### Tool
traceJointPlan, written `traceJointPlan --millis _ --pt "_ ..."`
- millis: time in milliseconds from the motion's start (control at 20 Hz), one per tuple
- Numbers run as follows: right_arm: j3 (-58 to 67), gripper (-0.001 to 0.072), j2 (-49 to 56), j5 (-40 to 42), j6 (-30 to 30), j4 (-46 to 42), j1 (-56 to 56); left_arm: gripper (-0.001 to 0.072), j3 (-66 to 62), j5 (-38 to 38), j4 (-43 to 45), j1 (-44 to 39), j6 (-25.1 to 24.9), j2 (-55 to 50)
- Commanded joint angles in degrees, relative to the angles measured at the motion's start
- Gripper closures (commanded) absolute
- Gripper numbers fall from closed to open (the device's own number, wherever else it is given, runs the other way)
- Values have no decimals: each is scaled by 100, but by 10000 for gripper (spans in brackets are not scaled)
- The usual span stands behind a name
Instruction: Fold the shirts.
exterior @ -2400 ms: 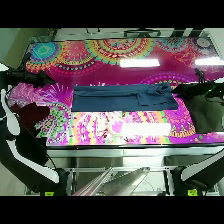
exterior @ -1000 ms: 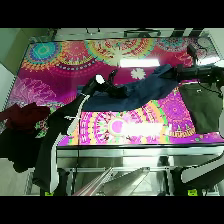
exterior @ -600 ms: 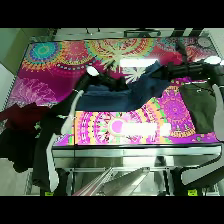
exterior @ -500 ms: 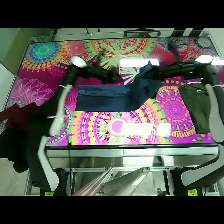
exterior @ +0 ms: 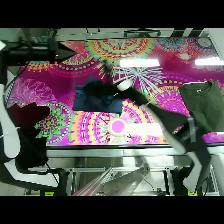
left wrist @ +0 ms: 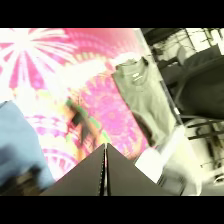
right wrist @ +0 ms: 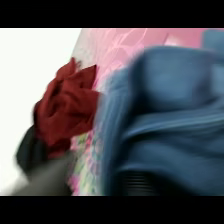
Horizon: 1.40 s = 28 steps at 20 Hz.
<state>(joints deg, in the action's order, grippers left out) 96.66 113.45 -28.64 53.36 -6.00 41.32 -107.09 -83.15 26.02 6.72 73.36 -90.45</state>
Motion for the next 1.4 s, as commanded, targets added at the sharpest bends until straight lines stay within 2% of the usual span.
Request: traceJointPlan --millis 0,200,300,350,400,550,600,650,750,850,1100,1350 --pt "573 66 933 1246 -1010 863 1021 687 518 -63 -35 393 -310 363" --pt "605 68 619 479 -929 863 599 687 686 -31 -85 503 -389 380" --pt "605 76 323 -271 -509 739 179 687 612 -42 -63 507 -389 380" --pt "605 235 144 -706 -280 400 -52 687 555 -50 -76 507 -385 382" --pt "605 259 -39 -1038 39 -66 -267 687 485 -52 -76 507 -374 382" --pt "605 244 -682 -2155 1908 -2485 -1012 687 289 -297 -74 496 -363 382" --pt "605 214 -863 -2597 2461 -3322 -1259 687 251 -358 -74 496 -363 382" --pt "605 105 -1012 -3077 2975 -4065 -1523 687 240 -391 -76 496 -358 382" --pt "603 86 -1139 -3840 3550 -5014 -1956 687 243 -459 -66 496 -332 382" --pt "527 86 -1067 -4188 3648 -5252 -2260 688 243 -498 -68 490 -330 382" --pt "420 85 -494 -4234 3648 -5206 -2400 688 243 -678 -68 490 -328 382" --pt "420 86 236 -4229 3469 -4468 -2310 687 243 -844 -61 490 -332 382"
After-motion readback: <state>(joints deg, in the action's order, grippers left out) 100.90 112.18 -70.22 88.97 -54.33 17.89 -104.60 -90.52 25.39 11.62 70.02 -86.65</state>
